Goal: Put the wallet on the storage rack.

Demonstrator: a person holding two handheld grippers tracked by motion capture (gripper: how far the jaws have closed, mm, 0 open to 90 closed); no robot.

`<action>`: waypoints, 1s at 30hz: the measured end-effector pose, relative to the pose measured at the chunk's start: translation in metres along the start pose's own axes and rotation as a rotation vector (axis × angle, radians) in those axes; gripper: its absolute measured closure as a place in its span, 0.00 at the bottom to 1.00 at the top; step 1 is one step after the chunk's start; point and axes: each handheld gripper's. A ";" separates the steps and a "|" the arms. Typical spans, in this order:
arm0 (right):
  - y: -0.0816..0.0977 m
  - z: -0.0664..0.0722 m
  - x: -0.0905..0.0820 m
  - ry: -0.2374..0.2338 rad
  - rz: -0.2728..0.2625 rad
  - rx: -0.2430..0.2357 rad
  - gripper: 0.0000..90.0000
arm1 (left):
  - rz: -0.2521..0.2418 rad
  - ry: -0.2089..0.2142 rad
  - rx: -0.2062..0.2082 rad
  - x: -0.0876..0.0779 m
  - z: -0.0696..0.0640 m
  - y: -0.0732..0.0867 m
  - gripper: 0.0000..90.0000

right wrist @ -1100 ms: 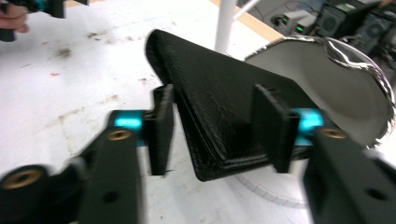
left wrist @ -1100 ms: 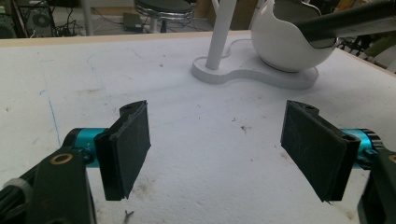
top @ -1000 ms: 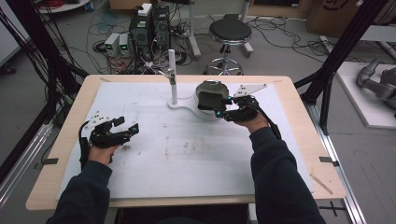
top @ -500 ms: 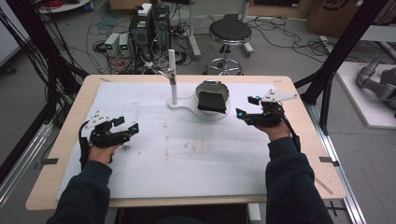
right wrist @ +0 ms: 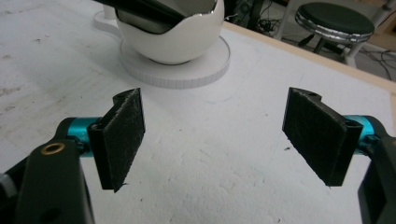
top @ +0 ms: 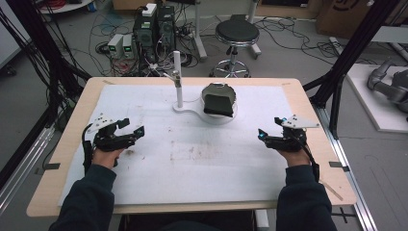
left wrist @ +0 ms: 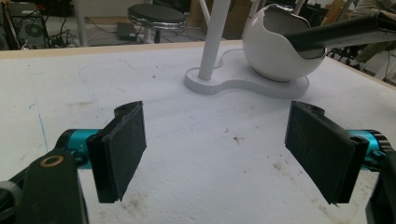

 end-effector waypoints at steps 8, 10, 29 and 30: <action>0.011 0.005 0.003 -0.013 0.012 0.008 0.24 | 0.005 -0.001 0.009 -0.001 -0.001 0.000 0.23; 0.012 0.005 0.002 -0.011 0.009 0.004 0.24 | 0.007 -0.002 0.010 0.000 -0.002 0.000 0.23; 0.017 0.004 -0.008 0.005 0.033 0.000 0.24 | 0.004 0.008 0.027 -0.001 -0.008 0.000 0.23; 0.017 0.004 -0.007 0.003 0.038 -0.002 0.24 | 0.006 0.008 0.026 -0.001 -0.008 0.000 0.23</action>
Point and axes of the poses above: each handheld gripper's, and its own axes: x roughly forward along the jaws, y roughly out of its underside, z roughly to its left, and after that the axes turned 15 degrees about y, right-handed
